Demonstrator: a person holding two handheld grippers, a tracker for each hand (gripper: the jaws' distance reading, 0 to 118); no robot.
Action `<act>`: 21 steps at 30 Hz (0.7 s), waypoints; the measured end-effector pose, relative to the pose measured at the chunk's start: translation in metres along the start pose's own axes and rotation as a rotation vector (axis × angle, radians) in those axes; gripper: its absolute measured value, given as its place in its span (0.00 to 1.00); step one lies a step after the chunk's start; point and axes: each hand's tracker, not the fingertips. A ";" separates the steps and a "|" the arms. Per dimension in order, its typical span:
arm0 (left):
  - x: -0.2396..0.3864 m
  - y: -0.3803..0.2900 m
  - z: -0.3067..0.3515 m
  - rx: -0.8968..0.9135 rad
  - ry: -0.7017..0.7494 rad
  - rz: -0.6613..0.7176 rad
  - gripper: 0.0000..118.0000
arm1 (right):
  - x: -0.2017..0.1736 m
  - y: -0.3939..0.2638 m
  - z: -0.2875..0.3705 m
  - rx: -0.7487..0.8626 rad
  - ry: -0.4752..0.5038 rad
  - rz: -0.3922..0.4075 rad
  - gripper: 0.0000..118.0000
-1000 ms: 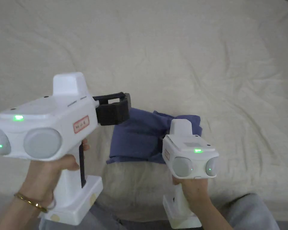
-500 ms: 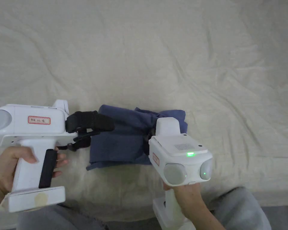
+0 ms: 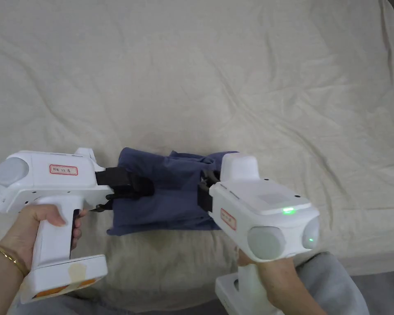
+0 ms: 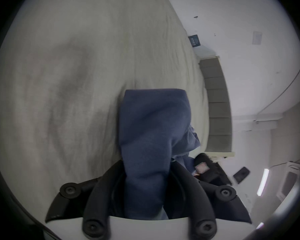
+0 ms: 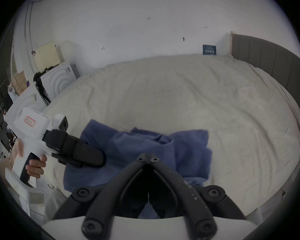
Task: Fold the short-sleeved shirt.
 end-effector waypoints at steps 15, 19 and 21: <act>-0.082 0.051 0.253 0.245 0.598 -0.028 0.20 | 0.021 0.045 0.091 0.178 -0.012 -0.066 0.01; -0.123 0.086 0.307 0.328 0.907 -0.020 0.20 | 0.006 0.046 0.076 0.184 -0.050 -0.057 0.02; -0.144 0.104 0.326 0.364 1.046 0.004 0.21 | 0.002 0.044 0.067 0.181 -0.051 -0.063 0.01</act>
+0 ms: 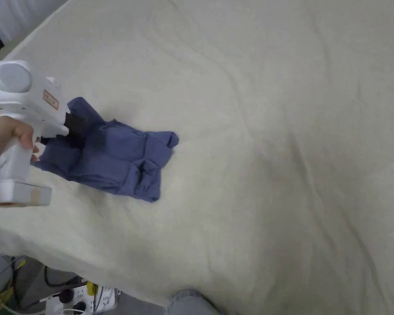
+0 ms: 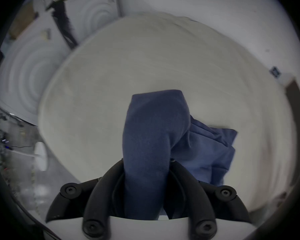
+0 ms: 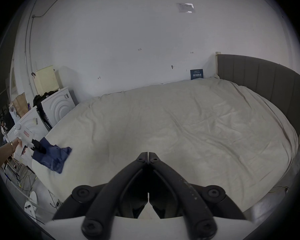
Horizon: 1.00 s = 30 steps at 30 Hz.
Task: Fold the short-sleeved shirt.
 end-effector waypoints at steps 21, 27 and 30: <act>0.089 -0.046 0.178 0.873 0.069 -0.045 0.01 | 0.012 0.041 0.026 0.117 0.011 0.139 0.02; 0.189 -0.105 0.246 1.070 -0.107 -0.139 0.01 | 0.035 0.073 0.062 0.242 -0.017 0.189 0.01; 0.233 -0.136 0.270 1.111 -0.209 -0.176 0.01 | 0.048 0.086 0.075 0.290 -0.025 0.180 0.02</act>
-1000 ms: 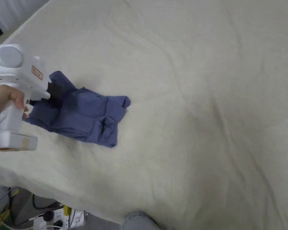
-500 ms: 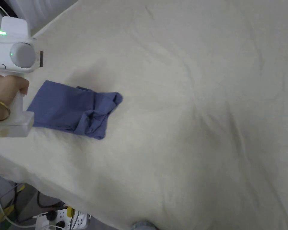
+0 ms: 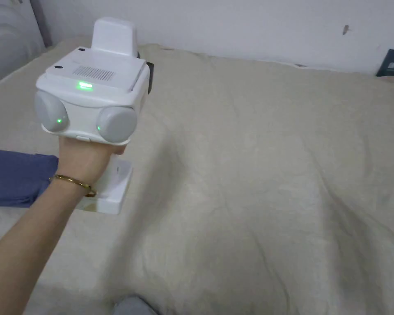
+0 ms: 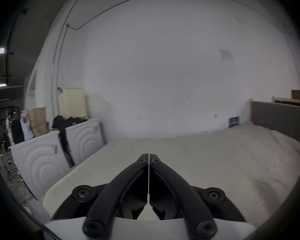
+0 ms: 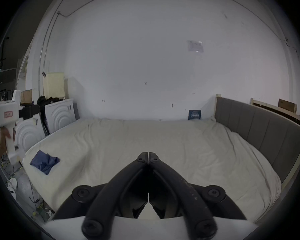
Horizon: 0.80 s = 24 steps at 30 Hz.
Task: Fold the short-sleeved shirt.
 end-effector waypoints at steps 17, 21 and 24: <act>0.107 -0.063 0.073 -0.020 -0.177 0.090 0.01 | -0.002 -0.025 0.042 0.068 -0.087 0.022 0.02; 0.103 -0.083 0.078 -0.061 -0.162 0.093 0.01 | -0.004 -0.039 0.045 0.044 -0.093 -0.015 0.02; 0.099 -0.093 0.081 -0.083 -0.142 0.095 0.01 | -0.006 -0.049 0.046 0.028 -0.088 -0.021 0.02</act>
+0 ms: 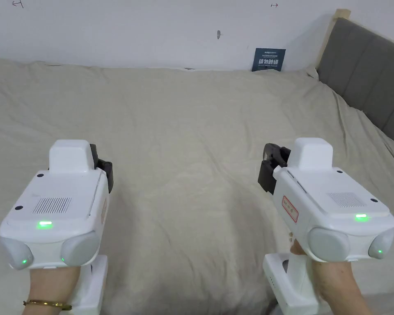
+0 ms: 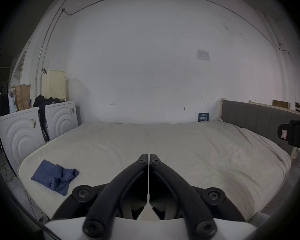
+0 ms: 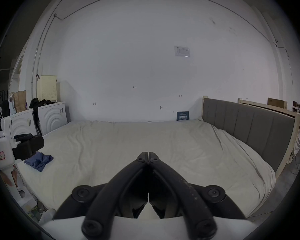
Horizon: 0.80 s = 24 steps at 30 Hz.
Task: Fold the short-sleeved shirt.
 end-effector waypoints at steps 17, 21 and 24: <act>-0.007 -0.012 0.005 -0.043 0.022 0.010 0.45 | -0.003 -0.007 0.005 -0.035 0.004 0.000 0.08; -0.006 -0.012 0.005 -0.040 0.011 0.020 1.00 | -0.003 -0.008 0.005 -0.037 0.014 -0.001 0.68; -0.003 -0.010 0.009 -0.030 0.005 -0.009 1.00 | -0.005 -0.009 0.005 -0.030 0.010 0.005 0.92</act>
